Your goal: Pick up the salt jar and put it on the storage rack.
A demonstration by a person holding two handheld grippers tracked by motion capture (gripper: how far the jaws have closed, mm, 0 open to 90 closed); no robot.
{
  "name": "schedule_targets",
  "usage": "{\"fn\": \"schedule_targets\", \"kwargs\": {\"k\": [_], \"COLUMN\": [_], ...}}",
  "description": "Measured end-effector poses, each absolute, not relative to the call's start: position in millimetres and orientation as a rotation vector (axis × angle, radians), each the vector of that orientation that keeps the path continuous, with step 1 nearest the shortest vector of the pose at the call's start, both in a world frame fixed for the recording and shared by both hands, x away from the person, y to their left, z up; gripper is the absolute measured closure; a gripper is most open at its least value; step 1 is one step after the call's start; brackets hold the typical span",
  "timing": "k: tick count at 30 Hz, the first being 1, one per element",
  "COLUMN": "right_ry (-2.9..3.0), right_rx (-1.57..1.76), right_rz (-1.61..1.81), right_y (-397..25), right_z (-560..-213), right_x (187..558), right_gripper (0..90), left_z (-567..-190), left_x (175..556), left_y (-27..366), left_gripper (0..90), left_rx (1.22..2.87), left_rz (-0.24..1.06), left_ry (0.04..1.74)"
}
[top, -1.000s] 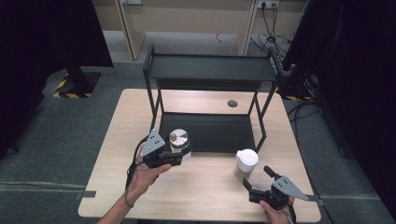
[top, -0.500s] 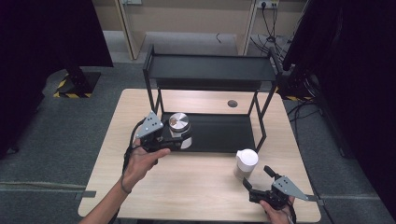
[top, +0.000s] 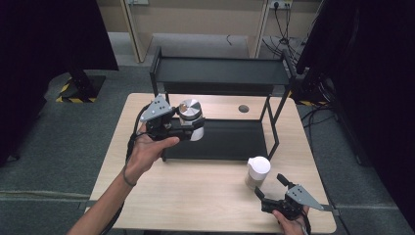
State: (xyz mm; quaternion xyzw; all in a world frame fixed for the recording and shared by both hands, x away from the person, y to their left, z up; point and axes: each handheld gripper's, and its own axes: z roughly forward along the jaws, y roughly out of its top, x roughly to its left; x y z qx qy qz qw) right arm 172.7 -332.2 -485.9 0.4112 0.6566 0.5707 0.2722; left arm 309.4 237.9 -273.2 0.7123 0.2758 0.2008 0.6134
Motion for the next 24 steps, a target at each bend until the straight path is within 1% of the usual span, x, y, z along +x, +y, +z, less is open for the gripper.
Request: {"fn": "schedule_targets", "kwargs": {"k": [5, 14, 24], "right_ry": [1.77, 1.77, 1.769], "right_rx": [1.107, 1.107, 1.109], "right_rz": [1.535, 1.538, 1.541], "right_y": [-332.3, -332.6, -333.1], "right_z": [-485.9, -486.1, -486.0], "right_x": [173.0, 173.1, 173.0], "right_gripper": [0.5, 0.5, 0.5], "left_z": [-255.4, -220.2, -195.2], "left_x": [313.4, 318.2, 328.4], "left_y": [236.4, 224.9, 217.8], "left_gripper": [30.6, 30.6, 30.7], "left_rx": [1.655, 1.682, 1.665], "left_rz": [0.455, 0.481, 0.479], "left_ry": [0.625, 0.613, 0.635]}}
